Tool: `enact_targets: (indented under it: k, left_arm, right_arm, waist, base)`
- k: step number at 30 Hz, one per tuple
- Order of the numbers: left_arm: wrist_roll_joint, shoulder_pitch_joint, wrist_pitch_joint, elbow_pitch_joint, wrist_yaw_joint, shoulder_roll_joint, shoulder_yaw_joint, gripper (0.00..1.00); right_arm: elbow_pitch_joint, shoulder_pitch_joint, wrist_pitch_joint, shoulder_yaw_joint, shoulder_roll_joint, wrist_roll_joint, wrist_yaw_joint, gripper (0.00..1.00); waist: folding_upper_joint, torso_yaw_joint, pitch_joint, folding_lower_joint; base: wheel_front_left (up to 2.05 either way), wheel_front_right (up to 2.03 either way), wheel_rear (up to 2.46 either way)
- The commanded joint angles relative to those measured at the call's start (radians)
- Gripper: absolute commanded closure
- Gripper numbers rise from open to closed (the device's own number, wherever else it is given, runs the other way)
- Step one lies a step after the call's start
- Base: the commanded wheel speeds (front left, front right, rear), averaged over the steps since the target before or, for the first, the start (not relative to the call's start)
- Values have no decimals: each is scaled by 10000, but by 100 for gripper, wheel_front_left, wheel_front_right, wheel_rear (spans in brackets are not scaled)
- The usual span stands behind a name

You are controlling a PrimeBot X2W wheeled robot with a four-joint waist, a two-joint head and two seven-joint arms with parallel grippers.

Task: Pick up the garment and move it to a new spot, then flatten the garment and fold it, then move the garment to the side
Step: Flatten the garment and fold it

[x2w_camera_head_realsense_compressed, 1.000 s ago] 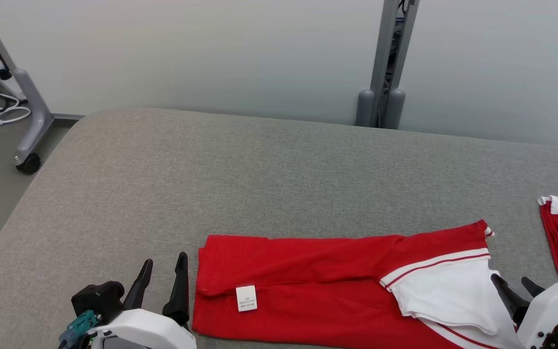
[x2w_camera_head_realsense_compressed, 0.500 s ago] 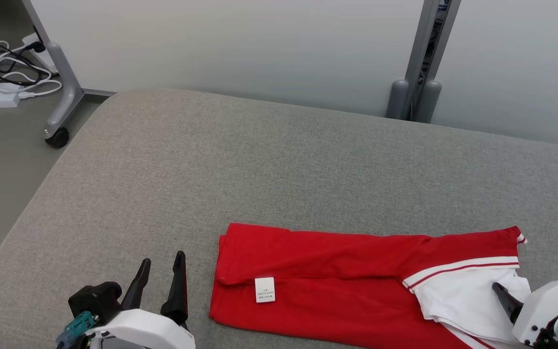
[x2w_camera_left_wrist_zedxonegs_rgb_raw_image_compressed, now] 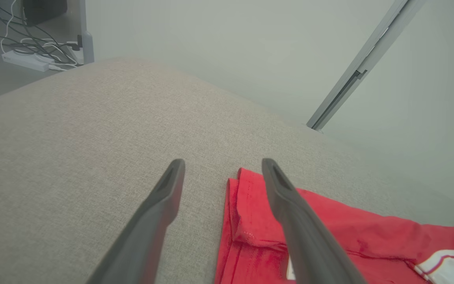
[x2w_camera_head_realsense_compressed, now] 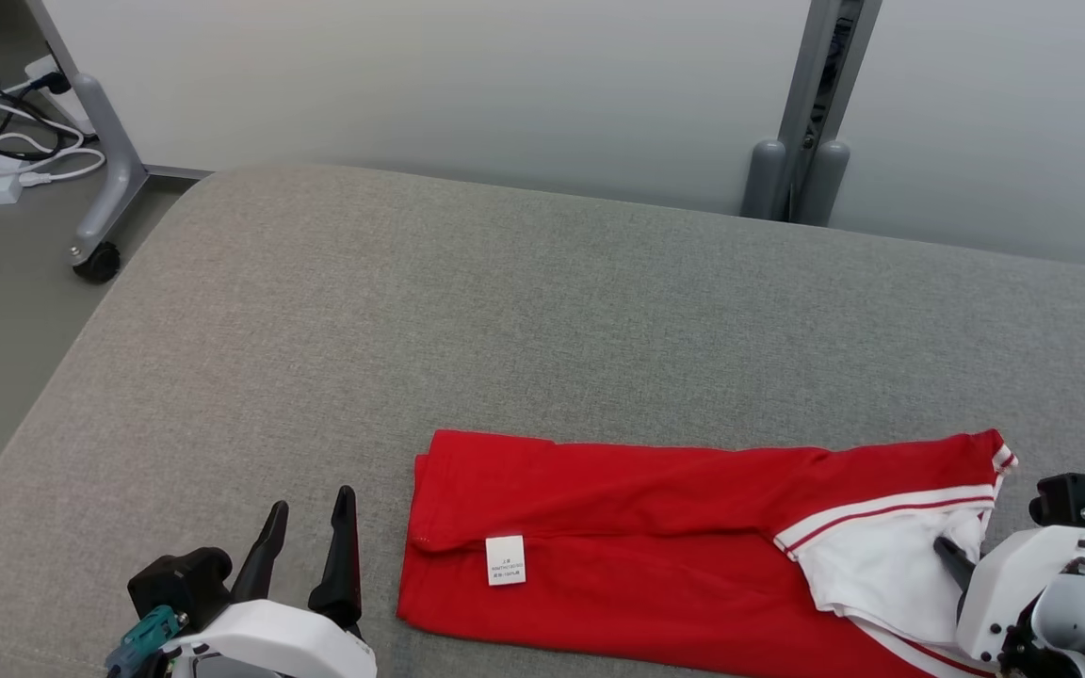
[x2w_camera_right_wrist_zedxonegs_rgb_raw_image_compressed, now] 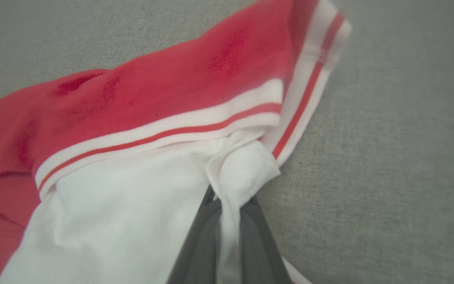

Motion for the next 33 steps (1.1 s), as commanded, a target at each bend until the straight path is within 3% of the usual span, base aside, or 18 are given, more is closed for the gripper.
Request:
enact_targets:
  k: [1,18,26,33]
  left_arm:
    - [-39,-103,-64,24,43,22,37,0]
    - [-81,-9,-133,12,-18,-54,-44,0]
    - [-105,76,-114,117,-39,-65,-111,0]
    - [-118,46,-74,180,-90,-104,-227,0]
  right_arm:
    - [64,-91,-88,-22,-123,0,-3,100]
    - [-1271,-147,251,-969,-1748,177,-2,100]
    - [-2677,43,723,-828,-1427,510,-2,100]
    - [-4906,431,1610,-109,-925,869,0,100]
  waist:
    - [0,-56,-1,-1]
    - [0,-1488,-269,-1]
    - [0,-1876,-442,-1]
    - [0,-1762,-617,-1]
  base:
    - [0,0,0]
    - [0,0,0]
    - [0,0,0]
    - [0,0,0]
